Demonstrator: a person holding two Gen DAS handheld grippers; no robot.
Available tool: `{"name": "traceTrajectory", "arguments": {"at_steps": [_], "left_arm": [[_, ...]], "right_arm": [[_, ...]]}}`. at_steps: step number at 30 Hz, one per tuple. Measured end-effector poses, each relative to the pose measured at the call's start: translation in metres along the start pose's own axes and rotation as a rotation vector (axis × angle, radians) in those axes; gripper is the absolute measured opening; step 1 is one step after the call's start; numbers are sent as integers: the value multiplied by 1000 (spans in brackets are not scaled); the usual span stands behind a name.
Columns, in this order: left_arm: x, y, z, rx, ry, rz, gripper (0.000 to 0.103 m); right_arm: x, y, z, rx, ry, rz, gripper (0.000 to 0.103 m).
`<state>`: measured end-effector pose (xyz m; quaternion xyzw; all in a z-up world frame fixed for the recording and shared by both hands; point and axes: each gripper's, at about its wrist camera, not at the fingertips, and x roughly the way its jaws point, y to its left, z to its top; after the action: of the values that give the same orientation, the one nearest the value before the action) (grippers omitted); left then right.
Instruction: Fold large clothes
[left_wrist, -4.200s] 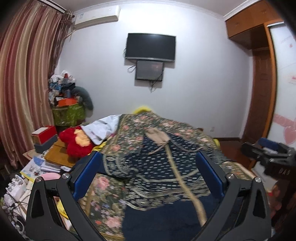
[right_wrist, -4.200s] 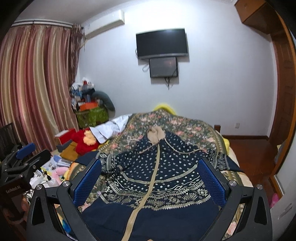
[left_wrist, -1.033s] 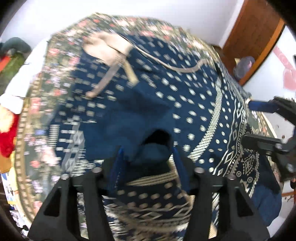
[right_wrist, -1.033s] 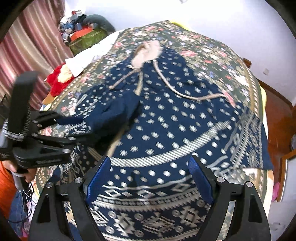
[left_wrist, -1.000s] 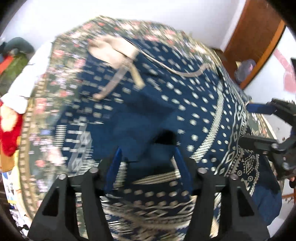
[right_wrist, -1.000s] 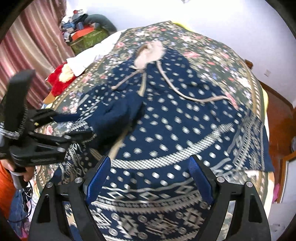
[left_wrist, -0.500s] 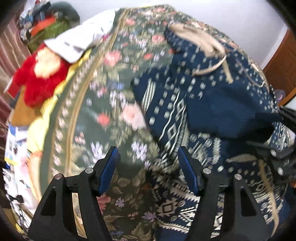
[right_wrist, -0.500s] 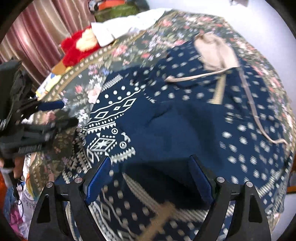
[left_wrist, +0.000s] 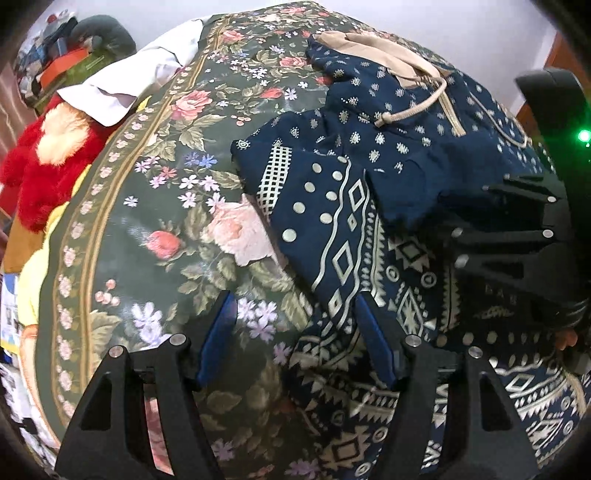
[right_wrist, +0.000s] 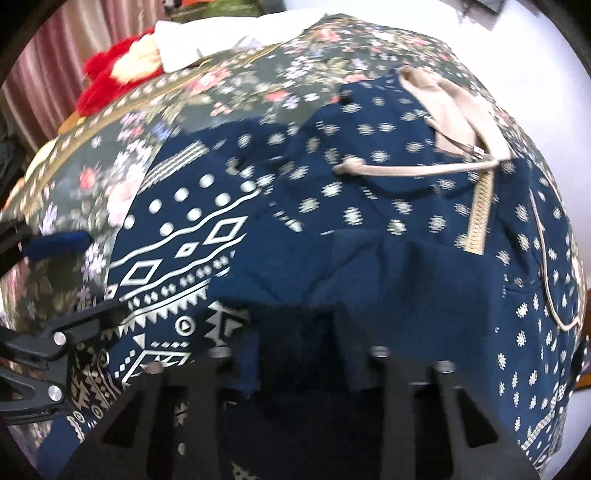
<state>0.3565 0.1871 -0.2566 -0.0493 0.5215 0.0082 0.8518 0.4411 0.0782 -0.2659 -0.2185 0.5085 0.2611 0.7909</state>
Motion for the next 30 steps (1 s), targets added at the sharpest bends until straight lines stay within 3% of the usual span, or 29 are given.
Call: {"name": "traceTrajectory", "arguments": {"at_steps": [1,3,5,7,10,12,14,19,25,30], "left_arm": [[2,-1,2,-9,2,-7,66],[7,-5,4,-28,10,-28,65],[10,-10,6,-40,15,-56,50],[18,-15,8,-64,46,-85,28],[25,-20,13,-91,48,-63,18],[20,-26,16,-68,14,-6,12],[9,-31,21,-42,-32,80,10],[-6,-25,29,-53,-51,126,9],[16,-36,22,12,24,195,10],[23,-34,19,-23,49,199,12]], "right_arm": [[-2,-5,0,16,-3,24,16],[-9,-16,0,68,-16,61,13],[-21,-25,-1,87,-36,73,11],[-35,-34,-2,105,-67,64,11],[-64,-58,-6,160,-123,55,10],[-83,-76,-9,187,-161,31,9],[-107,-99,-16,221,-211,-10,8],[-135,-153,-31,303,-251,-57,8],[-117,-205,-73,379,-166,-84,8],[-100,-224,-110,382,-110,-91,8]]}}
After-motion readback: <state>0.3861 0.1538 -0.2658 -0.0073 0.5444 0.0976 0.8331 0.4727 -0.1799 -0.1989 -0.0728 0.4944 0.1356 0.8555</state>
